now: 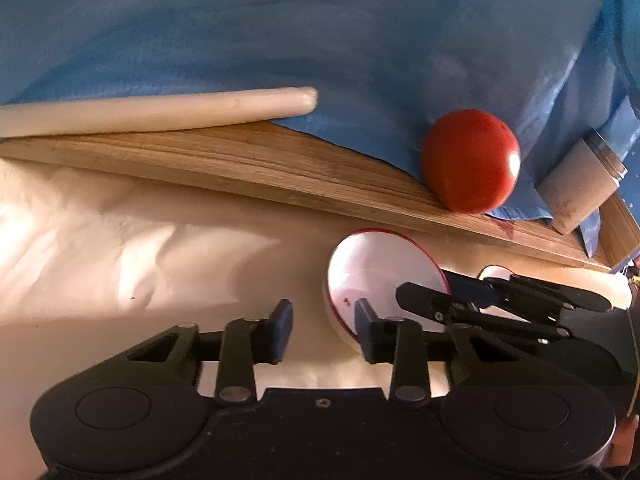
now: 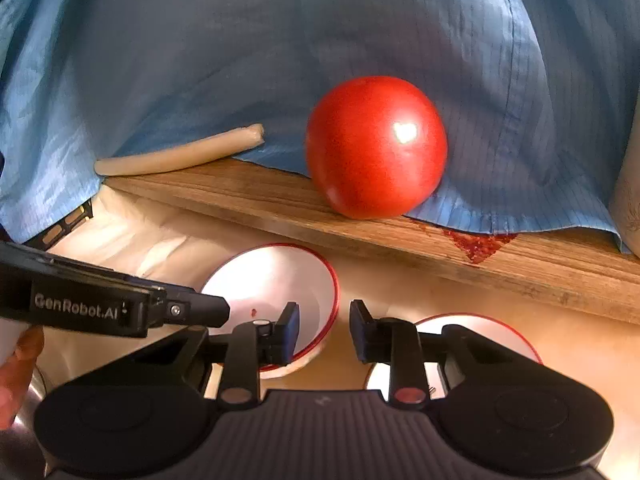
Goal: Organize plates and bowls
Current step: 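Close the left tool on the white bowl rim while the right tool grips it too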
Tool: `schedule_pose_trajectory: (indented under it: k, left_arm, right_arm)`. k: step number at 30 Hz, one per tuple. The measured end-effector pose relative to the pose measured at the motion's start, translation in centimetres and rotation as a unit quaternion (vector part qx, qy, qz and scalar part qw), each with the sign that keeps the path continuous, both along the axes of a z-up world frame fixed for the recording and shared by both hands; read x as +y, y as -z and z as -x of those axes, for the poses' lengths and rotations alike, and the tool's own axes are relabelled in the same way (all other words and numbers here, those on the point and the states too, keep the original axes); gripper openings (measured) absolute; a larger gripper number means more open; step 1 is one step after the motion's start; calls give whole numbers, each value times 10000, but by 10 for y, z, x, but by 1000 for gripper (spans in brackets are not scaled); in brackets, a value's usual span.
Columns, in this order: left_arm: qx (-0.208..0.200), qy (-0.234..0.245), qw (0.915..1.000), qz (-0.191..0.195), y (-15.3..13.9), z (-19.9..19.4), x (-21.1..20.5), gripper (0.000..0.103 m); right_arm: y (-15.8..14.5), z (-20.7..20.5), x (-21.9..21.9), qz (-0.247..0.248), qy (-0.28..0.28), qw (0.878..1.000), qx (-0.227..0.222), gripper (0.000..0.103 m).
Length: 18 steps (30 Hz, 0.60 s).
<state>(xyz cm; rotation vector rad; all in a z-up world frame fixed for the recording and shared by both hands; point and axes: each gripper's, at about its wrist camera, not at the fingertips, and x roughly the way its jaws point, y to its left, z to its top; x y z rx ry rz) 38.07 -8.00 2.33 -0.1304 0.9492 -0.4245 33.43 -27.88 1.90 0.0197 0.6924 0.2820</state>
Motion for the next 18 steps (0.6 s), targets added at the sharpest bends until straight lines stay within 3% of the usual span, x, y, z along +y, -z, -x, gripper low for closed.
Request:
schedule_pose_trajectory:
  k: [5, 7, 18]
  left_arm:
    - [14, 17, 10000, 84, 0, 6, -1, 22]
    - [28, 24, 9999, 120, 0, 6, -3, 17]
    - [123, -86, 9998, 134, -6, 19, -6, 12]
  right_arm:
    - [1, 2, 2, 37, 35, 10000, -9, 25]
    - [2, 1, 3, -47, 5, 10000, 23, 18]
    - [-11, 15, 4, -357, 264, 9990, -50, 9]
